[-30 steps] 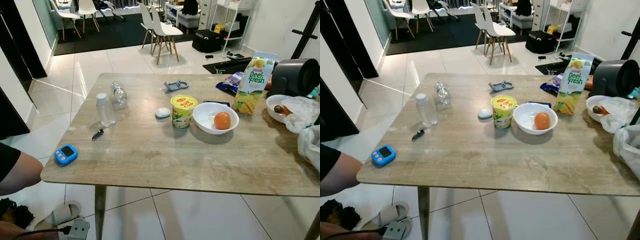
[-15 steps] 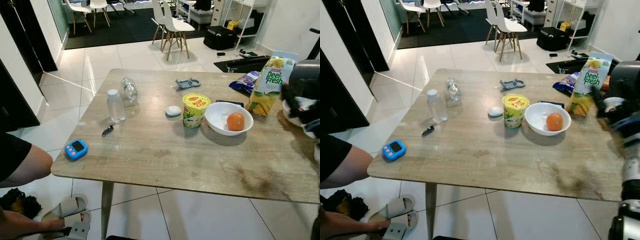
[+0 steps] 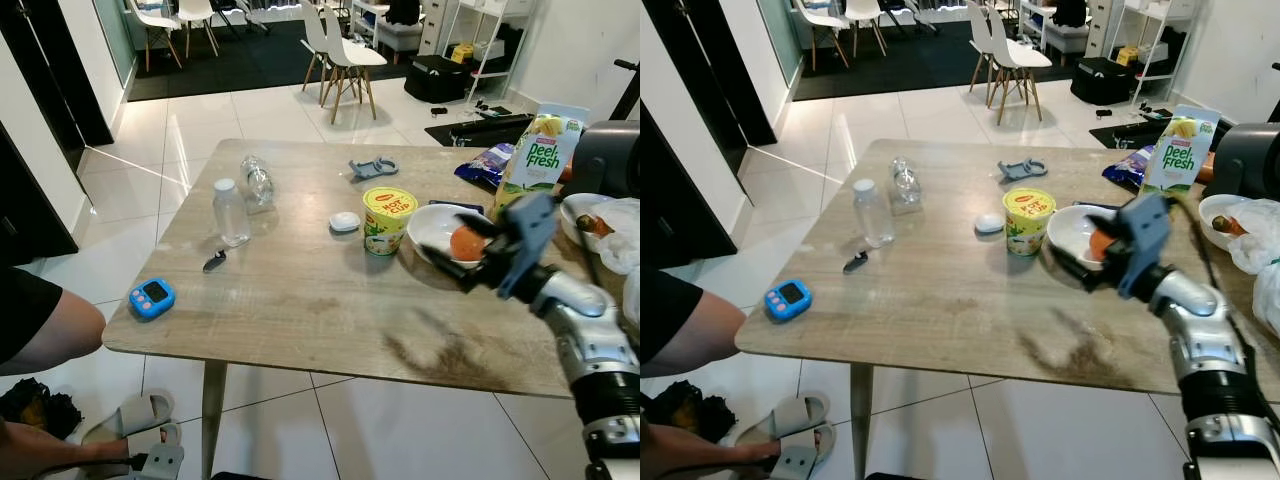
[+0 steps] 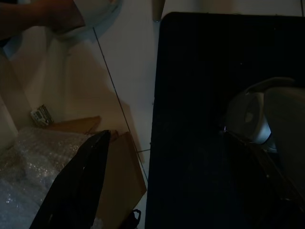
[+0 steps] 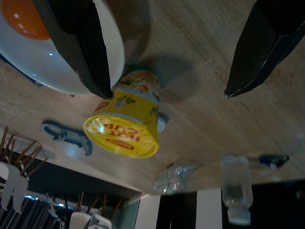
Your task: Restocking fridge
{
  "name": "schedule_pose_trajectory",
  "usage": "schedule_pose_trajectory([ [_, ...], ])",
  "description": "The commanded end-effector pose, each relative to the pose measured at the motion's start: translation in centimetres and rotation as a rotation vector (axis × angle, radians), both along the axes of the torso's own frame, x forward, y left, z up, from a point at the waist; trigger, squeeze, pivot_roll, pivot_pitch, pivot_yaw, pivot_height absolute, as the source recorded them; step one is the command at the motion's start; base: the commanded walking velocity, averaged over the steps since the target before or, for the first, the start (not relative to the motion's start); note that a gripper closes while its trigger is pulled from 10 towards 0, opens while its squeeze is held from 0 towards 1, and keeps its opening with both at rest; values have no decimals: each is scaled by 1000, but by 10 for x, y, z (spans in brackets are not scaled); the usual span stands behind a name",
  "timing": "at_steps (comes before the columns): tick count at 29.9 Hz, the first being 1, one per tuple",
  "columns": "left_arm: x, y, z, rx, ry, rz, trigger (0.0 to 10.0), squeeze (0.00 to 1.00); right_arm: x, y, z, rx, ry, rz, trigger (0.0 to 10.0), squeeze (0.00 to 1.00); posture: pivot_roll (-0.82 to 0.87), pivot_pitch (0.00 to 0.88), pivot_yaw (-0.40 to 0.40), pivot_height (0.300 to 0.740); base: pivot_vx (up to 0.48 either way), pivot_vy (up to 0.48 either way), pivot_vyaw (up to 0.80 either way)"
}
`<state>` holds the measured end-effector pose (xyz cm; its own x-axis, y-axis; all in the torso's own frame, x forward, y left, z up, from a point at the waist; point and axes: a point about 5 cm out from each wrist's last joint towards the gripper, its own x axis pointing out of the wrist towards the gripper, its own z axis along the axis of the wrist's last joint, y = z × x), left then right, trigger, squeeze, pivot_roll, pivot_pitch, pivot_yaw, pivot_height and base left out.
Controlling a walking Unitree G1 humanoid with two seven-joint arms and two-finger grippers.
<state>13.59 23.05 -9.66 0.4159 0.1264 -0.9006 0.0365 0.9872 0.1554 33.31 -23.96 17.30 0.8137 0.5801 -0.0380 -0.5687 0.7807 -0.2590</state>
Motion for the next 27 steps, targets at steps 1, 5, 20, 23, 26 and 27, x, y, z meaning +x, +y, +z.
schedule_pose_trajectory([
  [1, -3, -4, -2, -6, 13, -10, 10000, 0, 2, 8, -4, -39, 18, 15, 10000, 0, 77, 0, 11, 740, 0, 0, 0],
  [5, -3, -4, -2, -7, 13, -10, 10000, 0, 7, 18, -10, -110, 42, -1, 10000, 0, 77, 0, 9, 740, 0, 0, 0],
  [20, -5, -5, -3, -9, 17, -9, 10000, 0, 31, 53, -22, -169, 56, -108, 10000, 0, 83, 0, 11, 740, 0, 0, 0],
  [23, -6, -5, -3, -10, 18, -5, 10000, 0, 36, 58, -27, -195, 76, -144, 10000, 0, 85, 0, 6, 740, 0, 0, 0],
  [26, -6, -5, -3, -10, 18, -3, 10000, 0, 38, 59, -28, -205, 78, -162, 10000, 0, 85, 0, 4, 740, 0, 0, 0],
  [27, -6, -5, -3, -11, 18, -3, 10000, 0, 38, 59, -28, -205, 78, -168, 10000, 0, 85, 0, 4, 740, 0, 0, 0],
])
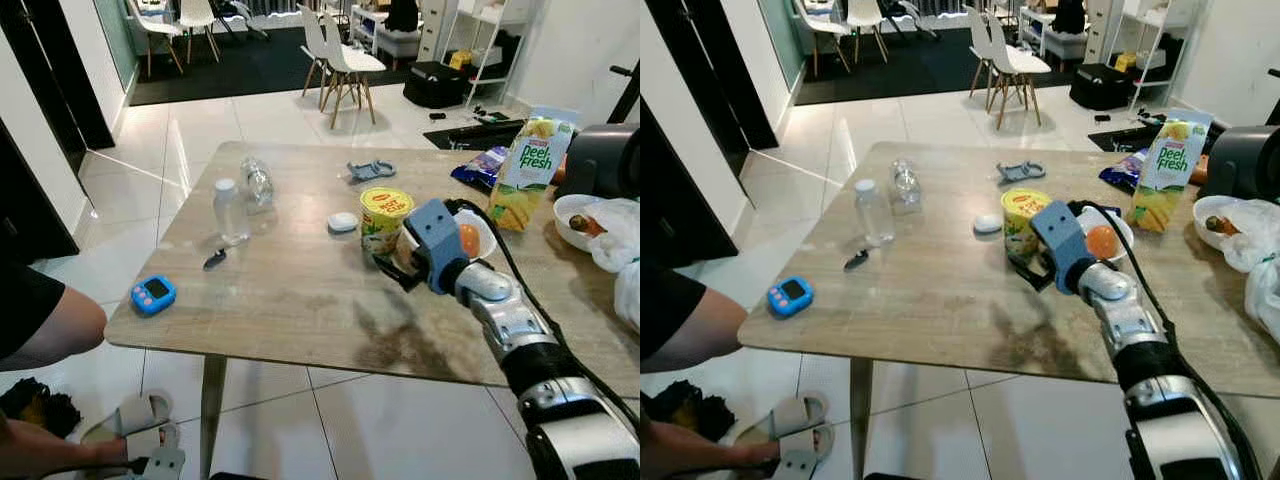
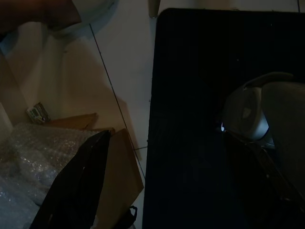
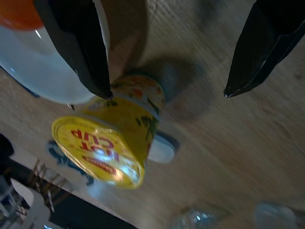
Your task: Restocking fridge
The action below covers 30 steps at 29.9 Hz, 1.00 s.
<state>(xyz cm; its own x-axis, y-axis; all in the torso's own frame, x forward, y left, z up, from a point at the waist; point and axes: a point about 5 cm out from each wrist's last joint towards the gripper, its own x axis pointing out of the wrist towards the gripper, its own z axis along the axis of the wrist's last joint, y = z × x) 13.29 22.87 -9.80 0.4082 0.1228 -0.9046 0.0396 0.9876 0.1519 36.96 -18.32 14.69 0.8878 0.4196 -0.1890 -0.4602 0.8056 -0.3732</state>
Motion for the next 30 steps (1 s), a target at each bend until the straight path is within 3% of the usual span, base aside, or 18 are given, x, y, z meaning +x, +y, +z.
schedule_pose_trajectory([
  [1, -4, -4, -2, -9, 11, -2, 10000, 0, 3, 2, -2, -22, 12, -19, 10000, 0, 86, 0, 2, 740, 0, 0, 0],
  [14, -7, -6, -4, -12, 17, -1, 10000, 0, 10, -5, -11, -121, 54, -131, 10000, 0, 90, 0, -7, 740, 0, 0, 0],
  [15, -7, -6, -4, -11, 17, -2, 10000, 0, 10, -8, -15, -178, 66, -136, 10000, 0, 89, 0, -7, 740, 0, 0, 0],
  [19, -7, -6, -3, -11, 16, -3, 10000, 0, 9, -7, -21, -244, 87, -133, 10000, 0, 89, 0, -8, 740, 0, 0, 0],
  [30, -7, -6, -4, -13, 17, -3, 10000, 0, 10, -4, -26, -243, 122, -152, 10000, 0, 91, 0, -7, 740, 0, 0, 0],
])
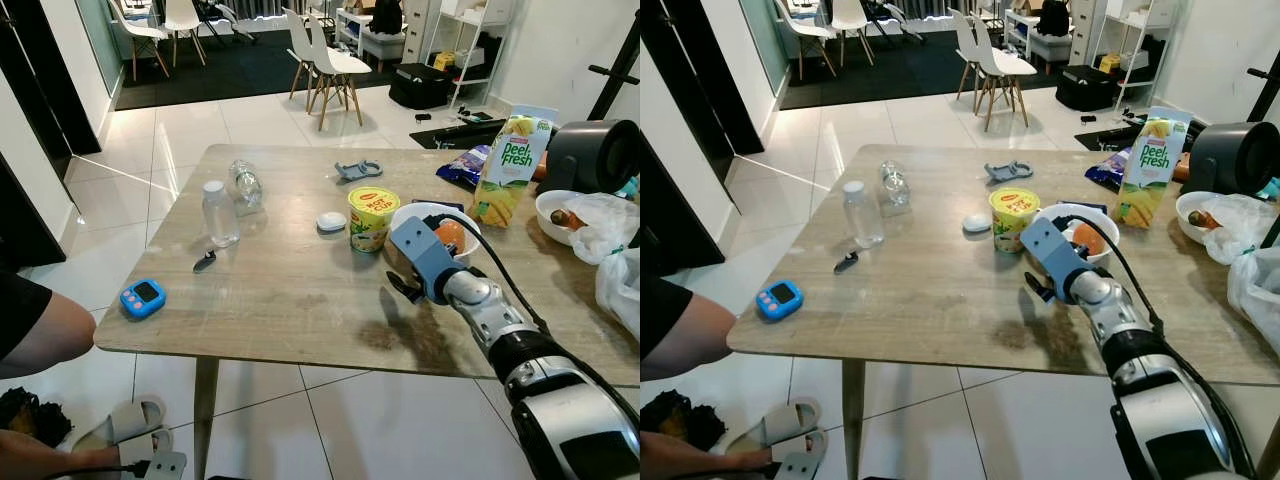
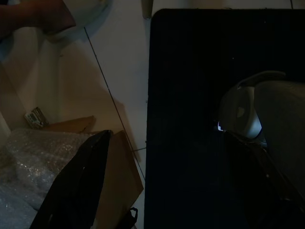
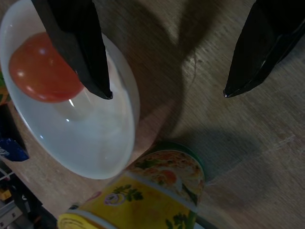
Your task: Restocking fridge
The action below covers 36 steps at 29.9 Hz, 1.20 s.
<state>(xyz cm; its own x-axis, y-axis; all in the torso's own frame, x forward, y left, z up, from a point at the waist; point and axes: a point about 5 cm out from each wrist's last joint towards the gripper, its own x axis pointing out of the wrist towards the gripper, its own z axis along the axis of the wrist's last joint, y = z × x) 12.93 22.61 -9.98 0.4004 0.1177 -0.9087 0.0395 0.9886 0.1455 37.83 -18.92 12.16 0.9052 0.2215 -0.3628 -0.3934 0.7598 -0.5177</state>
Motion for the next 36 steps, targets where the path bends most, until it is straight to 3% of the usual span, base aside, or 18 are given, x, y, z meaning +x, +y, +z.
schedule_pose_trajectory([
  [1, -3, -4, -2, -7, 9, -4, 10000, 0, 1, 2, -1, 10, 23, -13, 10000, 0, 91, 0, -7, 740, 0, 0, 0],
  [16, -4, -6, -3, -13, 10, -4, 10000, 0, 8, 15, 7, 75, 42, 8, 10000, 0, 91, 0, -6, 740, 0, 0, 0],
  [26, -6, -8, -3, -15, 16, -10, 10000, 0, 15, 22, 15, 28, 52, -2, 10000, 0, 92, 0, -7, 740, 0, 0, 0],
  [36, -9, -7, -4, -14, 21, -15, 10000, 0, 18, 21, 20, 52, 51, -40, 10000, 0, 100, 0, -8, 740, 0, 0, 0],
])
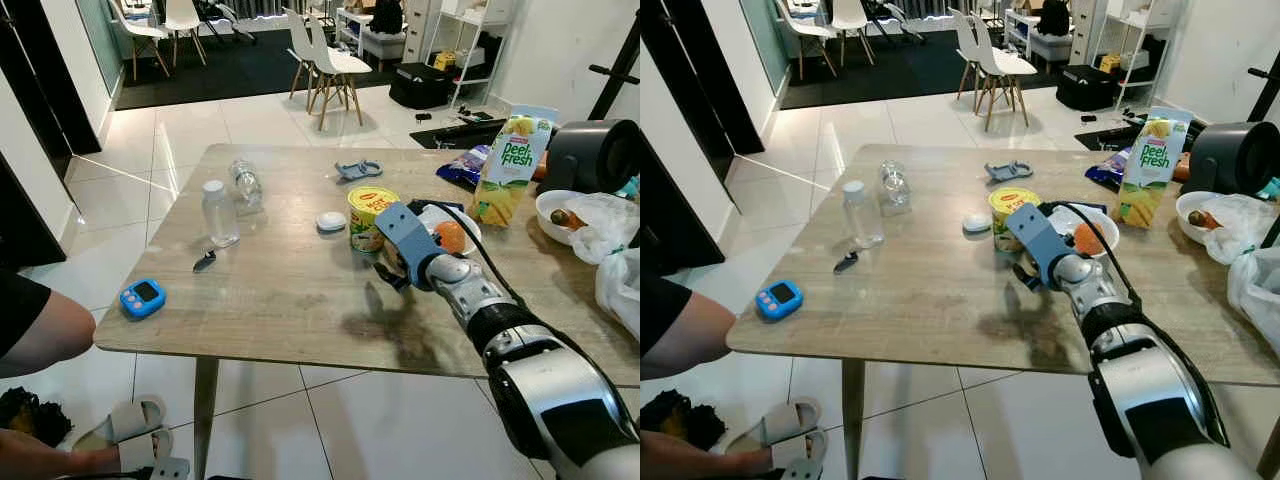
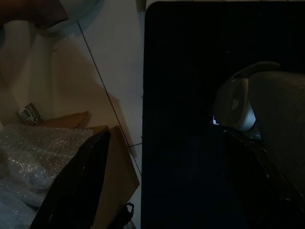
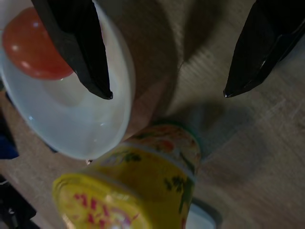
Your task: Restocking fridge
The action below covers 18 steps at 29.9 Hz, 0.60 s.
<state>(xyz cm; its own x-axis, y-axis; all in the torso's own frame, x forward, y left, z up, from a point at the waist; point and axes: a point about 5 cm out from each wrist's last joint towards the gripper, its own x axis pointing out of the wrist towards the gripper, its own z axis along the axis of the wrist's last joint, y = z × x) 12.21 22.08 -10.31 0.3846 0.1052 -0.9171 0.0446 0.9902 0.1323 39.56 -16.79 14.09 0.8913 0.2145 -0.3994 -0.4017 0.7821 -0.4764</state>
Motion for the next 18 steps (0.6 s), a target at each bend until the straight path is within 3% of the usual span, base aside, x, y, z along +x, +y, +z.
schedule_pose_trajectory([
  [1, -4, -2, -2, -1, 7, -15, 10000, 0, 3, -1, 8, 134, -33, -38, 10000, 0, 101, 0, -8, 740, 0, 0, 0],
  [2, -4, -2, -2, -1, 7, -15, 10000, 0, 3, -1, 8, 134, -33, -38, 10000, 0, 101, 0, -8, 740, 0, 0, 0],
  [7, -5, -2, -1, -2, 0, -5, 10000, 0, 2, -4, 23, 420, -112, 37, 10000, 0, 105, 0, -10, 740, 0, 0, 0],
  [10, -4, -1, -1, 1, -2, -4, 10000, 0, -2, -12, 26, 538, -145, 69, 10000, 0, 108, 0, -10, 740, 0, 0, 0],
  [12, -4, -1, -1, 1, -2, -4, 10000, 0, -2, -12, 26, 538, -145, 69, 10000, 0, 108, 0, -10, 740, 0, 0, 0],
  [15, -4, 0, -1, 4, -2, -5, 10000, 0, -9, -26, 28, 695, -180, 92, 10000, 0, 105, 0, -6, 740, 0, 0, 0],
  [16, -4, 0, -1, 4, -2, -5, 10000, 0, -9, -26, 28, 695, -180, 92, 10000, 0, 105, 0, -6, 740, 0, 0, 0],
  [18, -3, 0, -1, 4, 1, -8, 10000, 0, -17, -34, 27, 829, -209, 135, 10000, 0, 108, 0, -5, 740, 0, 0, 0],
])
